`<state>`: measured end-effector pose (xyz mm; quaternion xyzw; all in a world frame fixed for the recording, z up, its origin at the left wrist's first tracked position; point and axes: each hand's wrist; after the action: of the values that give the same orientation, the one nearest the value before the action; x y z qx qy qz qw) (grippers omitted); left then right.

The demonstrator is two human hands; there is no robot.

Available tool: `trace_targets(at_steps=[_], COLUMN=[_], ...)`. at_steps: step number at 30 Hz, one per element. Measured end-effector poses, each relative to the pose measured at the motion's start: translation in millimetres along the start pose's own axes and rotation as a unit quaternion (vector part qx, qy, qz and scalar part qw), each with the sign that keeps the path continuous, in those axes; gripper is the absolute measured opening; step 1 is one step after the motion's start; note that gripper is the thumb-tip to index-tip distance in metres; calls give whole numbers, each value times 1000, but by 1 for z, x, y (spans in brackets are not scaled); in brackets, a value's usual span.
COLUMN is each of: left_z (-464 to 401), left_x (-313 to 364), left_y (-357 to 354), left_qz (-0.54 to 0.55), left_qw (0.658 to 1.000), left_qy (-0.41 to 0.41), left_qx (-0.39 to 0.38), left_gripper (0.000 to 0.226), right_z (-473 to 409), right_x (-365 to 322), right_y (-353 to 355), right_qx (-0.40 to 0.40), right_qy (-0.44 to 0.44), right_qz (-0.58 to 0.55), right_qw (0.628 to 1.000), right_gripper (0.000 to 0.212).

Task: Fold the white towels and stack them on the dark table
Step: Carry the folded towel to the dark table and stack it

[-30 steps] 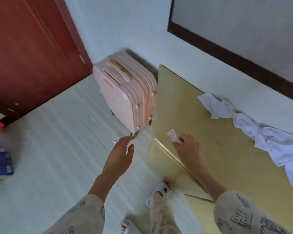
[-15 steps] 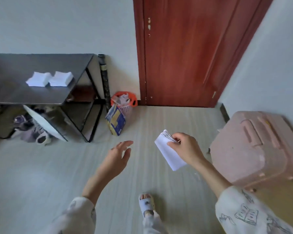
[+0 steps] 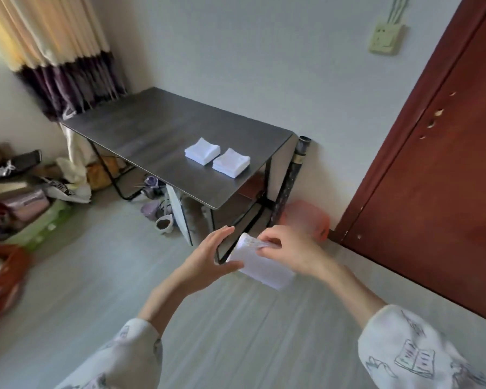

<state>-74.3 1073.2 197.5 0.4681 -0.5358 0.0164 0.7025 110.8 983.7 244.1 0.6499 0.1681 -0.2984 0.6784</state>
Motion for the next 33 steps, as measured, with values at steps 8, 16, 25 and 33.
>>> trace_targets(at_steps=[8,16,25,33], left_z=[-97,-204,-338,-476], left_x=[-77,-162,-242,-326], left_y=[80,179,247,262], left_qz=[49,98,209,116], left_qw=[997,995,974,980], left_qy=[32,8,81,152], left_qx=[48,14,-26,-62], left_gripper=[28,22,26,24], right_z=[-165,-323,-454,-582], right_x=[-31,-43,-13,20], right_y=[-22,-46,-65,-96], right_qx=[-42,-56,-94,-1], right_qy=[20,-87,-233,-320], right_qz=[-28,-146,-516,-503], right_qw=[999,984,819,803], right_gripper=[10,25,30,28])
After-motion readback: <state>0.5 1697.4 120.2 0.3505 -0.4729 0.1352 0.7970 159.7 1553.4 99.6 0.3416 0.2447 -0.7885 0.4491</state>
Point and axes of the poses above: each hand's wrist, its own z-axis away from the middle knuckle, its own y-axis out of the back of the hand, x = y × z, and after that the axes turned 3 degrees about -y, right-handed
